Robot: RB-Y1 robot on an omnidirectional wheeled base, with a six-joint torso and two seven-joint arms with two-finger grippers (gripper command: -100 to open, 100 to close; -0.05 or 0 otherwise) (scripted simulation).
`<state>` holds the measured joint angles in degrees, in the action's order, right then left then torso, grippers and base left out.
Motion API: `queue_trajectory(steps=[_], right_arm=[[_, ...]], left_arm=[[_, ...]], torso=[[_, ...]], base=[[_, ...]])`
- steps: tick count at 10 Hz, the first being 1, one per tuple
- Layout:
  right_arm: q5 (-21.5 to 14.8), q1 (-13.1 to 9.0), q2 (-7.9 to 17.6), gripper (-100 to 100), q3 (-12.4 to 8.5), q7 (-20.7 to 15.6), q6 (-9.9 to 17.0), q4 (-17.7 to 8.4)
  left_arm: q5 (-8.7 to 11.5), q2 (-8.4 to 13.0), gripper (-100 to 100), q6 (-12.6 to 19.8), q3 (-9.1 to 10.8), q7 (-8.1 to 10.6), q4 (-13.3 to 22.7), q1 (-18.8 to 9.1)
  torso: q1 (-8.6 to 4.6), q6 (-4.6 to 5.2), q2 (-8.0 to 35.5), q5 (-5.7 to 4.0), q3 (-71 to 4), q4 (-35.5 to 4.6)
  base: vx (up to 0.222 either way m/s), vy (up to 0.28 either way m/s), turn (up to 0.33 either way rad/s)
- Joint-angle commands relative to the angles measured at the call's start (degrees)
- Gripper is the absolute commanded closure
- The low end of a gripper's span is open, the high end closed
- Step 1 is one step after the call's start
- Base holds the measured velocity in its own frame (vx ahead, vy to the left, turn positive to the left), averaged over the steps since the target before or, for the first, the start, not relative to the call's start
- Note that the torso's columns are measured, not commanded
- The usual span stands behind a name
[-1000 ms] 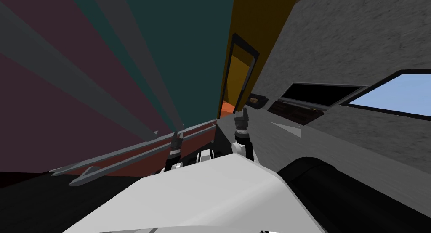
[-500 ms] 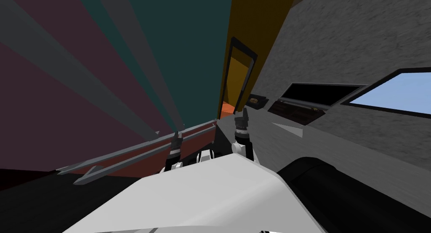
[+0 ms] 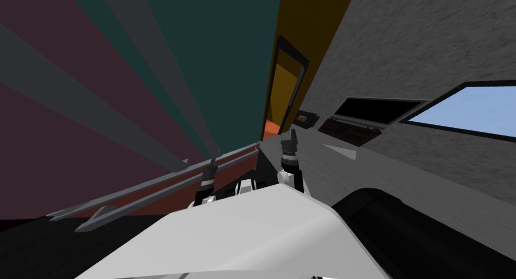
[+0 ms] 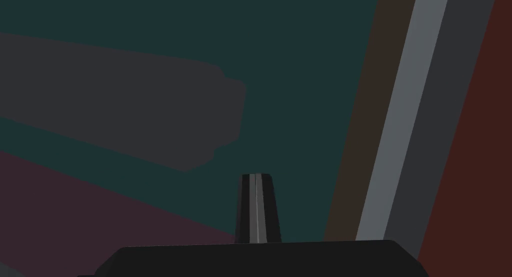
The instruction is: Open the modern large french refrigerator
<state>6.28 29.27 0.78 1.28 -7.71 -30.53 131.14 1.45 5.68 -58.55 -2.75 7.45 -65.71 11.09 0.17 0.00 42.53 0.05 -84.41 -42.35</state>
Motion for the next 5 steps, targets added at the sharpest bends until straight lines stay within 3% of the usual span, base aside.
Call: queue_trajectory(steps=[1, 5], right_arm=[[0.0, 0.0, 0.0, 0, 0.0, 0.0, 0.0, 0.0], [0.0, 0.0, 0.0, 0, 0.0, 0.0, 0.0, 0.0]], left_arm=[[1.2, 2.7, -100, 3.1, -1.81, 2.78, -1.1, -1.3], [2.9, 4.5, -100, 6.9, -4.42, 6.56, -2.6, -3.2]], torso=[[-0.09, 0.00, -0.1, -0.02, -0.1, 0.0], [-0.16, -0.02, -0.4, -0.10, -0.2, 0.0]], base=[[-0.049, 0.118, -0.110], [-0.053, 0.115, -0.089]])
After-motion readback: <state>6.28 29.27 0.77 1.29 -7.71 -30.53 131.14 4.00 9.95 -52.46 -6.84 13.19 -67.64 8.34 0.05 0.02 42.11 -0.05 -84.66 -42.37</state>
